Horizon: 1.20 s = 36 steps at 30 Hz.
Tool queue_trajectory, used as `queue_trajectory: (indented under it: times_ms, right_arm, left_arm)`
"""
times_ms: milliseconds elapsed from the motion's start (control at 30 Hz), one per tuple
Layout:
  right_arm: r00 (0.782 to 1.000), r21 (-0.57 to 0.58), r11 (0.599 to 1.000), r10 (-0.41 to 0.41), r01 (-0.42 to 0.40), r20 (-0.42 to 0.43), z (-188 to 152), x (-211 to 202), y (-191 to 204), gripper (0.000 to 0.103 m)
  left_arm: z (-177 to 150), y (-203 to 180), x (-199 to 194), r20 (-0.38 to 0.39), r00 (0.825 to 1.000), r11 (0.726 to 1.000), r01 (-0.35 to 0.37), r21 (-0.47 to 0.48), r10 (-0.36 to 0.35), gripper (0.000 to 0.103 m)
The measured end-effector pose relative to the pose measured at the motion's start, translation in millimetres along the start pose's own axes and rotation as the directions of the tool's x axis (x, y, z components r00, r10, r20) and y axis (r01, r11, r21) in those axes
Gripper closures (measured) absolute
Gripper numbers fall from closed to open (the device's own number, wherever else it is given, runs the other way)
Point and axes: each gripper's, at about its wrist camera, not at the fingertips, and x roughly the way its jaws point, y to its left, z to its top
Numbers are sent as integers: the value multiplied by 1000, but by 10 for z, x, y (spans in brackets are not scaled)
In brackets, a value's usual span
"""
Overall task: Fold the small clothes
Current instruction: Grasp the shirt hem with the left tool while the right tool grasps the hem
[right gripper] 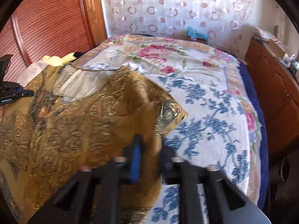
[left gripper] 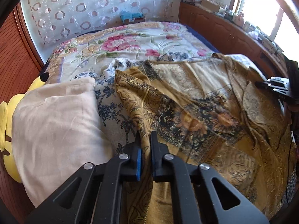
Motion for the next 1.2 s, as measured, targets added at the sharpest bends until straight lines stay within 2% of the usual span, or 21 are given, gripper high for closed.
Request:
queue_trajectory:
  times_ms: [167, 367, 667, 800, 1000, 1200]
  right_arm:
    - [998, -9, 1000, -16, 17, 68, 3, -216, 98, 98]
    - [982, -10, 1000, 19, -17, 187, -153, -756, 205, 98]
    - [959, -28, 997, 72, -67, 276, -953, -1598, 511, 98]
    - [957, -39, 996, 87, -79, 277, -1373, -1933, 641, 98]
    - [967, -43, 994, 111, -104, 228, -1987, -2227, 799, 98]
    - [979, -20, 993, 115, -113, 169, -2346, -2359, 828, 98]
  left_arm:
    - [-85, -108, -394, 107, 994, 1000, 21, 10, -22, 96]
    - [-376, -265, -1007, 218, 974, 998, 59, 33, -65, 96]
    - [-1182, -476, -1557, 289, 953, 996, 83, 39, -91, 96]
    - [-1625, -518, -1814, 320, 942, 995, 104, 3, -100, 96]
    - [-2197, -634, -2009, 324, 940, 992, 121, -23, -107, 96]
    - [-2528, -747, -2109, 314, 941, 986, 153, -59, -127, 96]
